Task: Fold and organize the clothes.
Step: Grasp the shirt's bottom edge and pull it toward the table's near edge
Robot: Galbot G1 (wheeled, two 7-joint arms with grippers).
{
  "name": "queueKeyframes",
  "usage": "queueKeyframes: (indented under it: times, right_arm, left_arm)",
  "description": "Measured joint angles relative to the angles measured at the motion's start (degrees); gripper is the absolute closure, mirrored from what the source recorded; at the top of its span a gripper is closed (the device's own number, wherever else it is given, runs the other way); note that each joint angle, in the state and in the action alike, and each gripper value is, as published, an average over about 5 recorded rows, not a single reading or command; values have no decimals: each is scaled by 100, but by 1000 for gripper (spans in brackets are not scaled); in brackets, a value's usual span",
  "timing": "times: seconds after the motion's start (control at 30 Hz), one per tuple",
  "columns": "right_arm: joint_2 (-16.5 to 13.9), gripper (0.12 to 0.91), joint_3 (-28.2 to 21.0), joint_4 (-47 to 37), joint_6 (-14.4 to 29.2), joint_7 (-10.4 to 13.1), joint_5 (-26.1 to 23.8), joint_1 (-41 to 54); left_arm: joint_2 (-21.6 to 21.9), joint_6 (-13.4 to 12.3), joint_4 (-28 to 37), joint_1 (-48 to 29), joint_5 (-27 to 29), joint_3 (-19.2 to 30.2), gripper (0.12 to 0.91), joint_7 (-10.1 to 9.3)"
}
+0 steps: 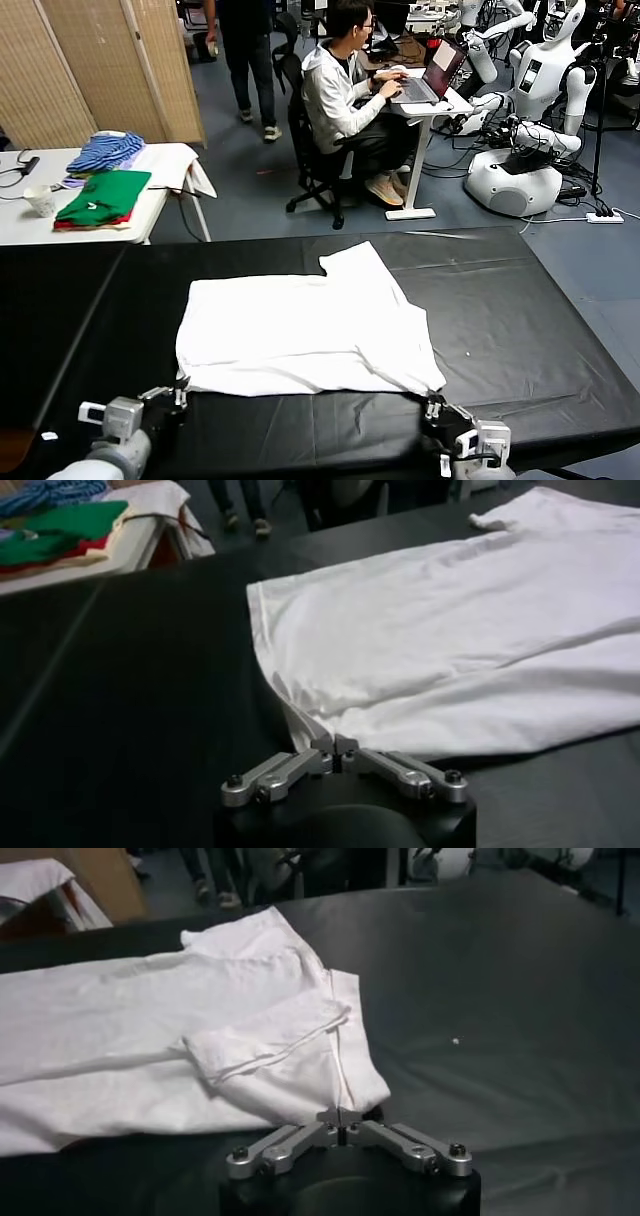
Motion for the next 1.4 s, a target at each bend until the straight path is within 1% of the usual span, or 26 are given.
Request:
queueKeyframes:
  times: [0.1, 0.27, 0.5, 0.67, 0.73, 0.83, 0.97, 1.03, 1.07, 1.13, 1.17, 1.2, 1.27, 1.3, 1.33, 1.4]
  right_arm:
    - [-1, 885, 13, 2, 0, 30, 6, -16]
    - [-1, 885, 27, 32, 0, 118, 51, -41]
    - [-12, 885, 19, 95, 0, 165, 84, -169]
    - [-19, 885, -35, 111, 0, 186, 59, -314]
    - [-15, 885, -36, 113, 0, 199, 57, -358]
    - [-12, 885, -32, 112, 0, 205, 60, -386]
    - [-5, 885, -30, 117, 0, 179, 79, -396]
    - [0, 881, -37, 122, 0, 187, 82, -401]
    - [2, 865, -39, 123, 0, 195, 83, -403]
    - [2, 794, -30, 123, 0, 210, 78, -402]
    - [1, 742, -21, 123, 0, 214, 72, -402]
    - [-2, 671, -10, 122, 0, 218, 65, -401]
    - [-11, 557, 14, 122, 0, 226, 52, -402]
    - [-17, 481, 25, 122, 0, 231, 47, -406]
    - [-24, 405, 36, 124, 0, 234, 44, -411]
    - [-36, 277, 57, 145, 0, 237, 34, -423]
  left_arm:
    - [-11, 0, -40, 22, 50, -1, 876, 33]
    - [-31, 0, -89, 61, 118, -25, 876, 29]
    - [-47, 0, -152, 96, 425, -121, 876, 159]
    - [-90, 0, -123, 40, 612, -235, 876, 162]
    - [-114, 0, -143, 4, 551, -308, 876, 63]
    - [-119, 0, -218, -108, 234, -452, 876, -224]
    - [-34, 1, -240, -397, -467, -626, 876, -639]
    - [18, 1, -178, -600, -832, -655, 876, -769]
    - [43, 1, -135, -705, -1005, -660, 876, -806]
    - [83, 1, -35, -908, -1306, -662, 865, -844]
    - [103, 1, 21, -1010, -1450, -653, 854, -866]
    - [123, 1, 81, -1113, -1588, -636, 825, -897]
    - [166, 1, 211, -1339, -1862, -577, 727, -991]
    - [191, 1, 283, -1466, -2008, -534, 670, -1045]
    - [212, 1, 357, -1596, -2146, -490, 595, -1094]
    - [244, 2, 519, -1866, -2429, -389, 481, -1178]
